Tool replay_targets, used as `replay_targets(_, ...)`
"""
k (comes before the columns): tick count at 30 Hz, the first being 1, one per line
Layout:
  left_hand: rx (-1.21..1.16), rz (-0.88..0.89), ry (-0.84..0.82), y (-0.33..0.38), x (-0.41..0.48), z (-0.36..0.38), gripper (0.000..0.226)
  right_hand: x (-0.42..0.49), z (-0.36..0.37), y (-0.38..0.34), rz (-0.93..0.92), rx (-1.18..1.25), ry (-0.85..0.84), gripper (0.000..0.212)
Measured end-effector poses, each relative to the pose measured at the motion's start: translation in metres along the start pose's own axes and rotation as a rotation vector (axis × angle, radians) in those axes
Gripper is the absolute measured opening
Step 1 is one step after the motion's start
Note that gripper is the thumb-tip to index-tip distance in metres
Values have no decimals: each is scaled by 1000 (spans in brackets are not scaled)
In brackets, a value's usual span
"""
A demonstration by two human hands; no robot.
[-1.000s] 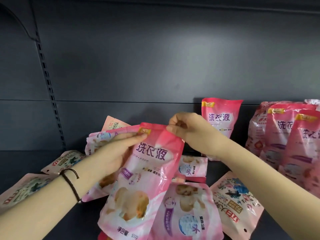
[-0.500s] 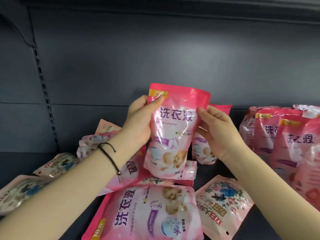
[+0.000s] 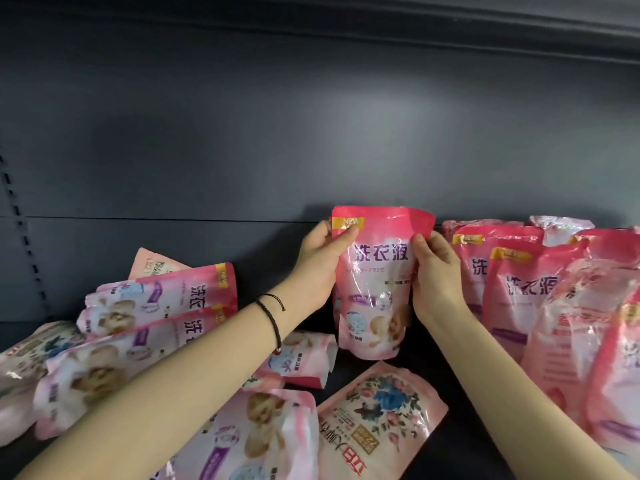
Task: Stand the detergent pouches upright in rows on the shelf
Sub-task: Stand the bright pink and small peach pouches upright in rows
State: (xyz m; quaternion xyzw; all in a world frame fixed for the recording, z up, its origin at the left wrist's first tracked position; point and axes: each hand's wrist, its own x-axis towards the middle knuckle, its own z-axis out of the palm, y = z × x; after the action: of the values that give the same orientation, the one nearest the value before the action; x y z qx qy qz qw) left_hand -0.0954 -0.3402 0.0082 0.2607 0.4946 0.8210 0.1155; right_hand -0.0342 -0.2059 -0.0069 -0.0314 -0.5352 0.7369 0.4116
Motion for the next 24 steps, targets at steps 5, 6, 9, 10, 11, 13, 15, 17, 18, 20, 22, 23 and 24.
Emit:
replay_targets(5,146,39,-36,-19,3,-15,13,-4,-11,18,-29,-111,-51,28)
replay_targets(6,234,62,-49,-16,4,-19,14,-4,-13,15,-60,-247,-51,23)
replay_targets(9,665,131,-145,-1,5,-29,13,3,-21,-7,-226,-924,-86,28)
replay_targets(10,861,150,-169,5,3,-32,10,4,-21,-16,-256,-1128,-136,31)
replay_targets(11,1050,159,-186,11,1,-34,13,4,-21,-26,-257,-1290,-193,31)
replay_targets(13,1369,146,-206,23,-4,-37,34,1,-17,-40,-207,-1551,-292,24)
replay_targets(15,1666,158,-257,31,-13,-36,38,-4,-12,-52,-174,-1704,-362,14)
replay_targets(17,1875,228,-340,34,-28,-32,35,-9,-8,-61,-160,-1799,-424,16)
replay_targets(18,1926,256,-397,34,-38,-30,35,-11,-6,-64,-145,-1838,-471,20)
replay_targets(20,1996,291,-516,32,-56,-26,37,-16,-1,-66,-107,-1898,-616,30)
replay_targets(22,2046,321,-588,29,-73,-25,38,-23,4,-64,-91,-1921,-809,27)
replay_targets(23,2066,346,-599,27,-81,-25,39,-29,6,-64,-99,-1919,-912,26)
replay_targets(24,2082,379,-602,27,-88,-26,40,-35,8,-64,-108,-1915,-1013,29)
